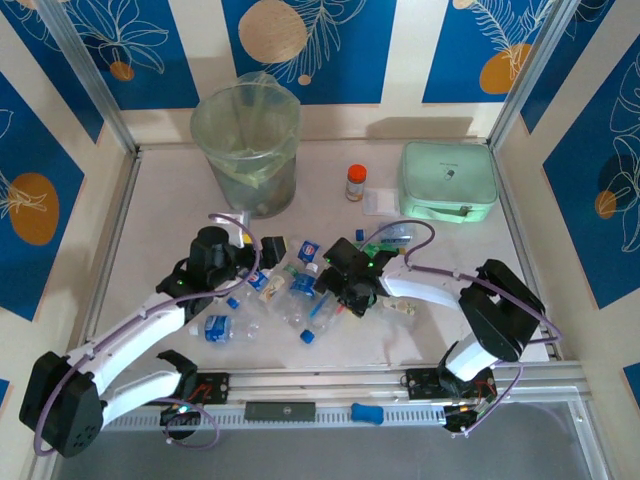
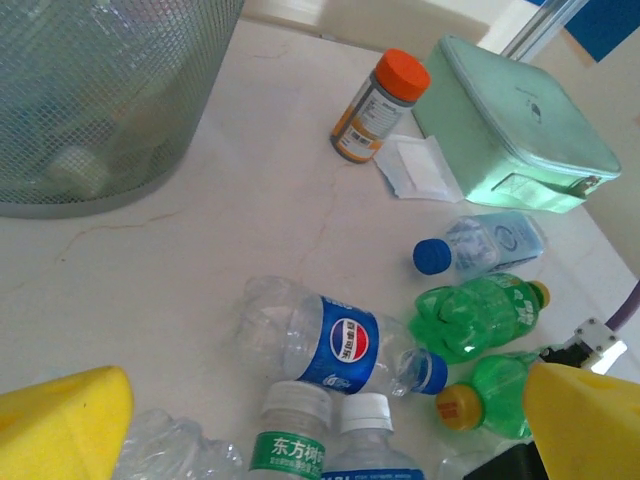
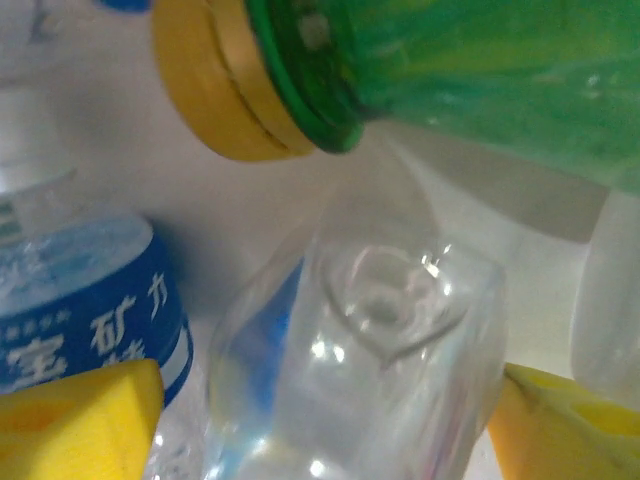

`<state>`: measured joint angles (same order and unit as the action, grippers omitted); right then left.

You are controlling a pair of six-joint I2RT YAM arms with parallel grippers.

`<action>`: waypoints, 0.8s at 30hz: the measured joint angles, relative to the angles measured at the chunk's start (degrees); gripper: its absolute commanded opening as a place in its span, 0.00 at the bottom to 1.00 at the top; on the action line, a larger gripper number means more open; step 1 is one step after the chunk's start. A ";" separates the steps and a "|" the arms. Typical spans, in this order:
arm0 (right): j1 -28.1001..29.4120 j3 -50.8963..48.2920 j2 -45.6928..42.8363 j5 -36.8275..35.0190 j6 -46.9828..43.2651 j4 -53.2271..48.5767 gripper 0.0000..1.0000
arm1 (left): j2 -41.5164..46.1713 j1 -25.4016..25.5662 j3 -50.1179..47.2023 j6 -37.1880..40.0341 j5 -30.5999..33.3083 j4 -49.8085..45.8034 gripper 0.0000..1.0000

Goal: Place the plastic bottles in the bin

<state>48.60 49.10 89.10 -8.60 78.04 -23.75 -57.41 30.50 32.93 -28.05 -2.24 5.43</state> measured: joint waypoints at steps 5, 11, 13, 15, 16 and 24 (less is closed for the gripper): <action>-0.42 -0.11 0.72 -0.68 1.05 1.77 0.67 | 0.00 0.00 0.00 1.99 1.27 -0.57 0.99; -0.39 -0.09 0.81 -0.68 1.77 2.40 0.54 | -0.52 0.00 0.00 2.93 1.49 -0.48 0.99; -0.28 0.00 0.81 -0.68 1.88 2.71 0.51 | -0.68 0.00 0.00 2.97 1.49 -0.48 0.99; -0.17 0.07 0.81 -0.68 1.86 2.97 0.48 | -0.68 0.00 0.00 3.02 1.49 -0.48 0.99; -0.13 0.09 0.81 -0.68 1.88 3.02 0.47 | -0.68 0.00 0.00 3.04 1.49 -0.48 0.99; 0.07 0.46 -2.38 -2.23 -3.76 -0.15 0.45 | -0.66 0.00 0.00 2.89 -0.35 -0.50 0.99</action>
<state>48.66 49.56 86.72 -10.83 74.28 -23.90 -58.06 30.50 32.93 -25.17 -2.59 4.93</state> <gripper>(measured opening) 0.456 0.994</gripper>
